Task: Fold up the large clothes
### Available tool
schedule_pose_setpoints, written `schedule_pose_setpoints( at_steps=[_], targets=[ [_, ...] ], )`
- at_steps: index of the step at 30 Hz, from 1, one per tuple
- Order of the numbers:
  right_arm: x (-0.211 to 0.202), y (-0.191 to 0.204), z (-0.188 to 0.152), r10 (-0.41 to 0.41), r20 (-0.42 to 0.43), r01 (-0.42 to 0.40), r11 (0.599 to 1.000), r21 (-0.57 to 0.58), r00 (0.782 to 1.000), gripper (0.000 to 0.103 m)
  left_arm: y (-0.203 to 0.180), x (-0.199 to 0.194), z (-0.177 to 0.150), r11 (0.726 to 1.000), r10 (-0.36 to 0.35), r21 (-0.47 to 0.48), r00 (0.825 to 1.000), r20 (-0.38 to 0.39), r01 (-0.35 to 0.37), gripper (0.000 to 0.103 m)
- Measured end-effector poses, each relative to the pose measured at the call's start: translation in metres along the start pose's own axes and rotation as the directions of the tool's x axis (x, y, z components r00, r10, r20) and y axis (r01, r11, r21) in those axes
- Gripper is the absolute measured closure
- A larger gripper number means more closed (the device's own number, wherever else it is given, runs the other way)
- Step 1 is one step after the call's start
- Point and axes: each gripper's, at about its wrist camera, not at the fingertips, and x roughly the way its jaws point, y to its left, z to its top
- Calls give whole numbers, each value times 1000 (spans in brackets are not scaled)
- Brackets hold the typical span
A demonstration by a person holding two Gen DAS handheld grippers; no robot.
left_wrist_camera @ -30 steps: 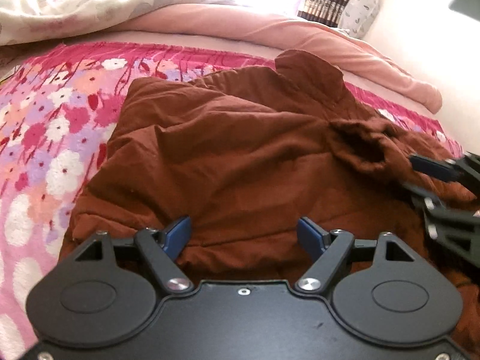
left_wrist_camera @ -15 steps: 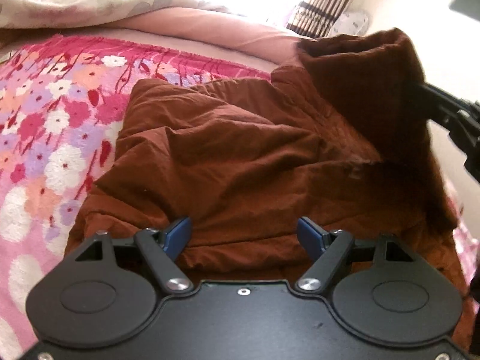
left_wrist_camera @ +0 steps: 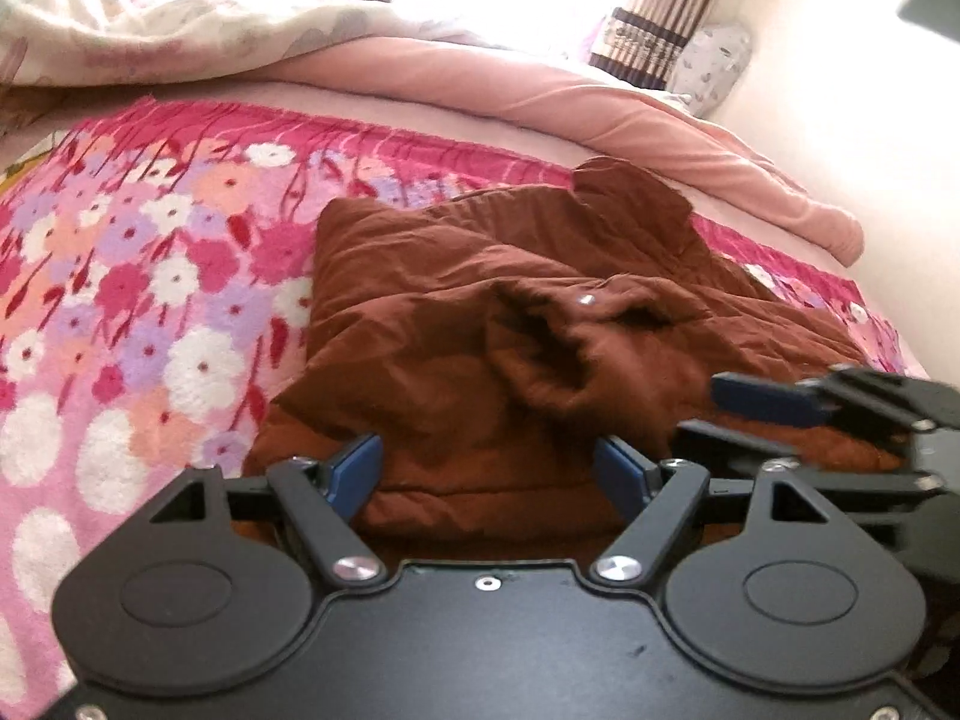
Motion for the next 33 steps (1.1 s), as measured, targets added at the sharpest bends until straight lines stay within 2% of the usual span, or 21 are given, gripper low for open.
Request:
schedule_pose_setpoints(
  at_steps=[2, 4, 7, 9, 11, 12, 15, 17, 19, 20, 22, 24, 26, 29, 30, 31, 32, 33],
  targets=[
    [-26, -11, -1, -1, 26, 1, 1000, 10, 1000, 58, -8, -4, 5, 999, -27, 19, 1000, 14, 26, 24],
    [-55, -27, -1, -35, 60, 33, 999, 31, 998, 53, -18, -7, 11, 998, -62, 30, 997, 40, 61, 24],
    [-87, -62, -8, -153, 68, 148, 986, 82, 986, 52, -37, -7, 23, 992, -124, 46, 989, 80, 120, 24],
    [-94, -95, -18, -244, 43, 236, 962, 141, 969, 52, -53, 6, 32, 991, -126, 48, 988, 88, 122, 24],
    [-92, -134, -32, -314, -7, 306, 919, 249, 949, 61, -67, 25, 39, 989, -137, 66, 988, 70, 133, 24],
    [-88, -151, -40, -319, -26, 313, 903, 294, 947, 70, -71, 34, 41, 988, -137, 74, 989, 55, 133, 24],
    [-70, -190, -68, -307, -87, 316, 869, 380, 948, 73, -81, 69, 43, 994, -66, 82, 998, -19, 67, 24],
    [-55, -204, -84, -344, -160, 379, 846, 375, 925, 74, -80, 85, 39, 997, -58, 55, 996, -63, 62, 24],
    [-49, -218, -102, -361, -233, 426, 825, 372, 903, 77, -80, 89, 33, 997, -62, 46, 996, -57, 65, 24],
    [-47, -226, -112, -353, -241, 423, 820, 386, 904, 80, -82, 89, 31, 997, -57, 49, 997, -46, 60, 24],
    [-53, -239, -124, -340, -209, 398, 818, 415, 917, 93, -84, 89, 29, 997, -50, 58, 998, -39, 52, 24],
    [-54, -247, -126, -350, -216, 410, 818, 405, 911, 99, -88, 92, 26, 996, -38, 74, 998, -43, 42, 23],
    [-53, -256, -128, -366, -216, 424, 810, 405, 905, 100, -91, 97, 19, 992, -19, 121, 999, -41, 24, 23],
    [-61, -259, -125, -340, -201, 395, 803, 447, 919, 101, -98, 98, 9, 982, 16, 186, 1000, -10, -14, 23],
    [-69, -258, -124, -353, -184, 398, 799, 450, 917, 99, -99, 97, 7, 980, 22, 197, 1000, -4, -21, 23],
    [-82, -254, -123, -369, -156, 398, 794, 459, 916, 82, -99, 94, 7, 980, 25, 200, 1000, 1, -25, 23],
    [-96, -250, -122, -392, -131, 405, 787, 466, 911, 72, -99, 92, 7, 981, 21, 193, 1000, 0, -21, 23],
    [-106, -247, -121, -402, -111, 405, 790, 460, 909, 53, -98, 91, 9, 983, 15, 183, 1000, -4, -14, 23]
  ],
)
